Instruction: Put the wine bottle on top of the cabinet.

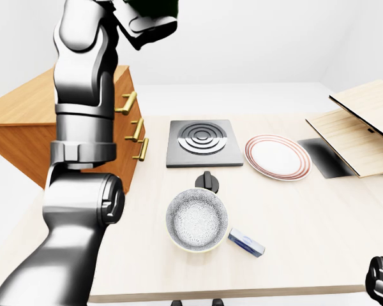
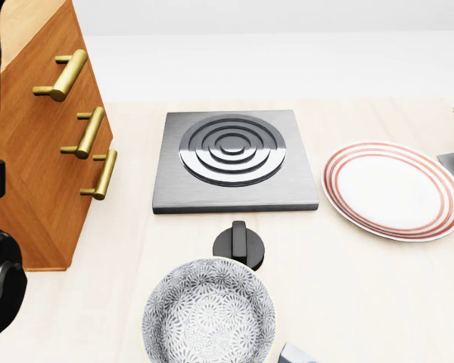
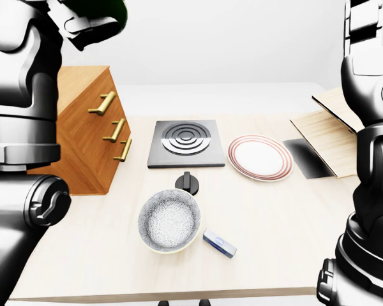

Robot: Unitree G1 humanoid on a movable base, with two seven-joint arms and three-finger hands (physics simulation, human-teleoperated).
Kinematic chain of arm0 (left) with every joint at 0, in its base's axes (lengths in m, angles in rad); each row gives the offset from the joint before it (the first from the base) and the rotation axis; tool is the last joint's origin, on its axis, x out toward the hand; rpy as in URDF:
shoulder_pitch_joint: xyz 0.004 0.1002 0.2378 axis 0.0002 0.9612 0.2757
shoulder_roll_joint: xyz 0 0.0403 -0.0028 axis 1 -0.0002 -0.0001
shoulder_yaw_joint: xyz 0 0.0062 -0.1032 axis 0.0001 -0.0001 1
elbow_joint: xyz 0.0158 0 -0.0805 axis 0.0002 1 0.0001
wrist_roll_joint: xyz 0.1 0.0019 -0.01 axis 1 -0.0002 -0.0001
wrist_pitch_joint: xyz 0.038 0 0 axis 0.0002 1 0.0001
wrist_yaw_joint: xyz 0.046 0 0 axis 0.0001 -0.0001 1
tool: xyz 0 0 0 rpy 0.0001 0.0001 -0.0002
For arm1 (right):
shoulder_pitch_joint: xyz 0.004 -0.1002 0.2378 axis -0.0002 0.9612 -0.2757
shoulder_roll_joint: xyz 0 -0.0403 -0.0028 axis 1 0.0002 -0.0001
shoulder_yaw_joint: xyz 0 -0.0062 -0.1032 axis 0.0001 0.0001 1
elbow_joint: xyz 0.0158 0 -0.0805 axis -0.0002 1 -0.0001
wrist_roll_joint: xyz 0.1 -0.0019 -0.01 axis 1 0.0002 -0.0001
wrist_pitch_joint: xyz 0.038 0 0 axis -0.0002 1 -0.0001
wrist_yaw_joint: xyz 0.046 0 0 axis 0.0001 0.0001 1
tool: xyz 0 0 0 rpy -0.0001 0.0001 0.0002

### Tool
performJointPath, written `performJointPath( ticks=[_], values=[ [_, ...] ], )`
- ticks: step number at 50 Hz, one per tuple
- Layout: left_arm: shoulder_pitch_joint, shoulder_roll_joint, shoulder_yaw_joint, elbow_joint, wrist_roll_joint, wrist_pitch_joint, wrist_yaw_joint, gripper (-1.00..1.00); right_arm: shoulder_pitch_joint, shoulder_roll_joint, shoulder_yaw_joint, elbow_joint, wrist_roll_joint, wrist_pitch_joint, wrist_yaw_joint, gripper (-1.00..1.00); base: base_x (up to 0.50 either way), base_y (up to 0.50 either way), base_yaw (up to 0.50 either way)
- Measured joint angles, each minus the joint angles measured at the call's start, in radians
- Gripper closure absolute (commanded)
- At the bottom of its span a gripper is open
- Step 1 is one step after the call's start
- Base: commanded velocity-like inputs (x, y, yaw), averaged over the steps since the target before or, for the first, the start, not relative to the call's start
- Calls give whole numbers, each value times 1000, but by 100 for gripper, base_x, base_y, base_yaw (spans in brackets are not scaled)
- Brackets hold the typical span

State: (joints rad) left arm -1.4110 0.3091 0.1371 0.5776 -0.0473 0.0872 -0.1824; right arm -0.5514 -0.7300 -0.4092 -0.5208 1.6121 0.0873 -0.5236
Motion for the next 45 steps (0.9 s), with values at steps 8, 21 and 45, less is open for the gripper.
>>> performJointPath(
  ticks=[8, 21, 45],
  values=[
    [-31, 92, 25, -24, -58, 0, -58, 100, 21, -2, -4, 0, -22, 0, 0, -100, 0, 0, 0],
    [-86, 216, 43, 98, -68, 0, -113, 100, 14, 24, 8, 26, -101, 0, 13, -100, 0, 0, 0],
    [-119, 386, 91, 457, -30, 0, -107, 100, 12, 61, 7, 40, -198, 0, 67, -100, 0, 0, 0]
  ],
)
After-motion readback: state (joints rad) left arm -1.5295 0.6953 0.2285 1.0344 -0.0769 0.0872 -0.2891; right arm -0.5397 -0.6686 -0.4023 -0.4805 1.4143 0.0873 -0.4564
